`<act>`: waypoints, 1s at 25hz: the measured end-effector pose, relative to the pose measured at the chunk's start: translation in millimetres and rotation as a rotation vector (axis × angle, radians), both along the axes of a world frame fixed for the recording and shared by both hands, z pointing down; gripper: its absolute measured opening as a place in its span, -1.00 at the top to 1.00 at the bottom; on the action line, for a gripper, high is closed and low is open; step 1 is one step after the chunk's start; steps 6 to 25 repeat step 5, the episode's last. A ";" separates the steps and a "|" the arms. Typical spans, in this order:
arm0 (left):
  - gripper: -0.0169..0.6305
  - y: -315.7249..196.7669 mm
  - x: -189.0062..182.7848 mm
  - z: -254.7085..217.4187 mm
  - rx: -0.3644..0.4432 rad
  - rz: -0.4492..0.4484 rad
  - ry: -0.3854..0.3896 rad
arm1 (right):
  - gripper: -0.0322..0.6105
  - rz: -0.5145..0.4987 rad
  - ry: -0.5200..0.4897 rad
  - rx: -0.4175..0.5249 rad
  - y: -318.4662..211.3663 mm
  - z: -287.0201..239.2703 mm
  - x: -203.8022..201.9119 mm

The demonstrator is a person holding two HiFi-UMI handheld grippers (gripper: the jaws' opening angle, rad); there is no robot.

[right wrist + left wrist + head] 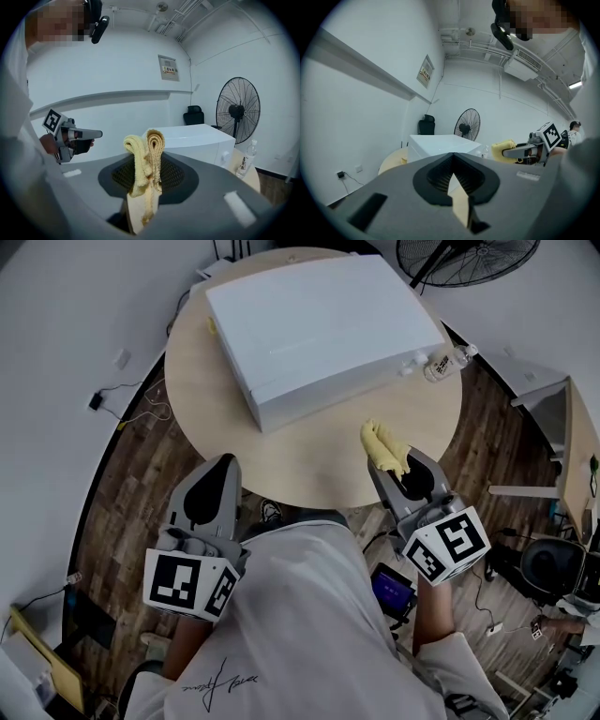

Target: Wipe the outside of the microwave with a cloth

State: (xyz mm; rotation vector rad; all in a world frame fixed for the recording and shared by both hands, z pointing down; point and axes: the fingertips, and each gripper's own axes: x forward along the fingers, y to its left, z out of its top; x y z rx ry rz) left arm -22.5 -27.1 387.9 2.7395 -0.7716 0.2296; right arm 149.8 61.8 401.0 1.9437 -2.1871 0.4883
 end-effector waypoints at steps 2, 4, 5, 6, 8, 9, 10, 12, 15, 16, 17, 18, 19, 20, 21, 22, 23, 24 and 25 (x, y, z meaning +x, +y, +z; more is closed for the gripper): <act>0.98 -0.5 0.5 0.9 -0.003 0.003 0.001 | 0.52 0.003 0.025 -0.016 -0.9 1.7 0.4; 0.98 -1.9 0.9 2.1 -0.004 0.003 0.000 | 0.52 0.003 0.046 -0.024 -1.8 1.6 0.7; 0.98 -2.7 1.1 2.7 -0.005 0.003 0.000 | 0.52 0.002 0.055 -0.026 -2.2 1.2 0.7; 0.98 -2.7 1.1 2.7 -0.005 0.003 0.000 | 0.52 0.002 0.055 -0.026 -2.2 1.2 0.7; 0.98 -2.7 1.1 2.7 -0.005 0.003 0.000 | 0.52 0.002 0.055 -0.026 -2.2 1.2 0.7; 0.98 -2.7 1.1 2.7 -0.005 0.003 0.000 | 0.52 0.002 0.055 -0.026 -2.2 1.2 0.7; 0.98 -2.7 1.1 2.7 -0.005 0.003 0.000 | 0.52 0.002 0.055 -0.026 -2.2 1.2 0.7; 0.98 -2.7 1.1 2.7 -0.005 0.003 0.000 | 0.52 0.002 0.055 -0.026 -2.2 1.2 0.7; 0.98 -2.7 1.1 2.7 -0.005 0.003 0.000 | 0.52 0.002 0.055 -0.026 -2.2 1.2 0.7; 0.98 -2.7 1.1 2.7 -0.005 0.003 0.000 | 0.52 0.002 0.055 -0.026 -2.2 1.2 0.7; 0.98 -2.7 1.1 2.7 -0.005 0.003 0.000 | 0.52 0.002 0.055 -0.026 -2.2 1.2 0.7; 0.98 -2.7 1.1 2.7 -0.005 0.003 0.000 | 0.52 0.002 0.055 -0.026 -2.2 1.2 0.7; 0.98 -2.7 1.1 2.7 -0.005 0.003 0.000 | 0.52 0.002 0.055 -0.026 -2.2 1.2 0.7; 0.98 -2.7 1.1 2.7 -0.005 0.003 0.000 | 0.52 0.002 0.055 -0.026 -2.2 1.2 0.7; 0.98 -2.7 1.1 2.7 -0.005 0.003 0.000 | 0.52 0.002 0.055 -0.026 -2.2 1.2 0.7; 0.98 -2.7 1.1 2.7 -0.005 0.003 0.000 | 0.52 0.002 0.055 -0.026 -2.2 1.2 0.7; 0.98 -2.7 1.1 2.7 -0.005 0.003 0.000 | 0.52 0.002 0.055 -0.026 -2.2 1.2 0.7; 0.98 -2.7 1.1 2.7 -0.005 0.003 0.000 | 0.52 0.002 0.055 -0.026 -2.2 1.2 0.7; 0.98 -2.7 1.1 2.7 -0.005 0.003 0.000 | 0.52 0.002 0.055 -0.026 -2.2 1.2 0.7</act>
